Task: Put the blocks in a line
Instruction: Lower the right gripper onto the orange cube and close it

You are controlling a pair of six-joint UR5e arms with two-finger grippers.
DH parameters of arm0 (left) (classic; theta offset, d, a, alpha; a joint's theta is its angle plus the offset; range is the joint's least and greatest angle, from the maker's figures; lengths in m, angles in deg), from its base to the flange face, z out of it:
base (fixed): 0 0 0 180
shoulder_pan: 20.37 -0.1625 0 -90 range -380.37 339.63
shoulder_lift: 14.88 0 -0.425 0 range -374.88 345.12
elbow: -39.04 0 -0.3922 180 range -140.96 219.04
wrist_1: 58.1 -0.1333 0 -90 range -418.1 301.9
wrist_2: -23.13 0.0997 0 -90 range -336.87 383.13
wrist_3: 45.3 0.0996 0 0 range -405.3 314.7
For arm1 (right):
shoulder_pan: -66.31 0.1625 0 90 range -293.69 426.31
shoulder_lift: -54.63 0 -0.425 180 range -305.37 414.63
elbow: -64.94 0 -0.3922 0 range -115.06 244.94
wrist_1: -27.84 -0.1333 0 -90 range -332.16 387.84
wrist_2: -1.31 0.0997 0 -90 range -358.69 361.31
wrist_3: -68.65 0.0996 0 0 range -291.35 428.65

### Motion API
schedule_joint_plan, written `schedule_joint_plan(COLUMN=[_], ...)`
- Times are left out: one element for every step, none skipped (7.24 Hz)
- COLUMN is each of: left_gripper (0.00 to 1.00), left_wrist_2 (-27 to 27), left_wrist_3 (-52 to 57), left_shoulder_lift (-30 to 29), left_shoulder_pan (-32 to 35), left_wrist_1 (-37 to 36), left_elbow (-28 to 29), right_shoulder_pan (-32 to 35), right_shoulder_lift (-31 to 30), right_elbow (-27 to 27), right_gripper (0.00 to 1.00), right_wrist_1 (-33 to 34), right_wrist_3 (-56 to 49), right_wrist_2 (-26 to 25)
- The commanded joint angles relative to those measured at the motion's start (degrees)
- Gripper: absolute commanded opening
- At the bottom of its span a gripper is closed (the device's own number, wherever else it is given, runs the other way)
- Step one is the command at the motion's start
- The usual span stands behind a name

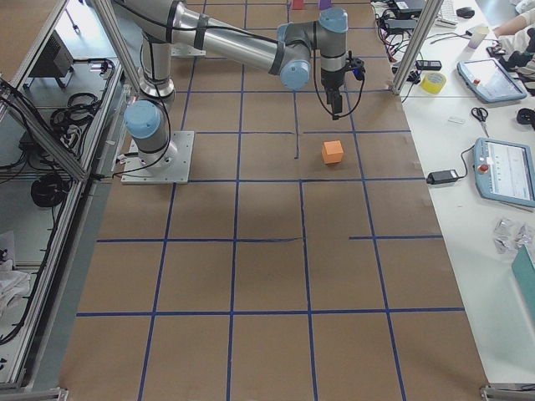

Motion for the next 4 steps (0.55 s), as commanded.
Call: schedule_joint_plan(left_gripper=[1.0,1.0,1.0,1.0], left_wrist_2=[-0.07,0.02,0.02,0.02], left_wrist_3=[-0.07,0.02,0.02,0.02], left_shoulder_lift=[0.0,0.0,0.0,0.0], left_shoulder_pan=[0.03,-0.06,-0.06,-0.32], left_wrist_1=[0.0,0.0,0.0,0.0], left_elbow=[0.0,0.0,0.0,0.0], right_shoulder_pan=[-3.26,-3.27,-3.27,-3.27], right_shoulder_lift=[5.35,7.03,8.96,10.72], right_elbow=[0.05,0.14,0.23,0.23], right_gripper=[1.0,1.0,1.0,1.0], right_wrist_1=[4.91,4.94,5.46,7.2], right_wrist_3=[-3.33,-3.34,-3.52,-4.65], right_wrist_2=[5.59,5.87,6.66,6.75])
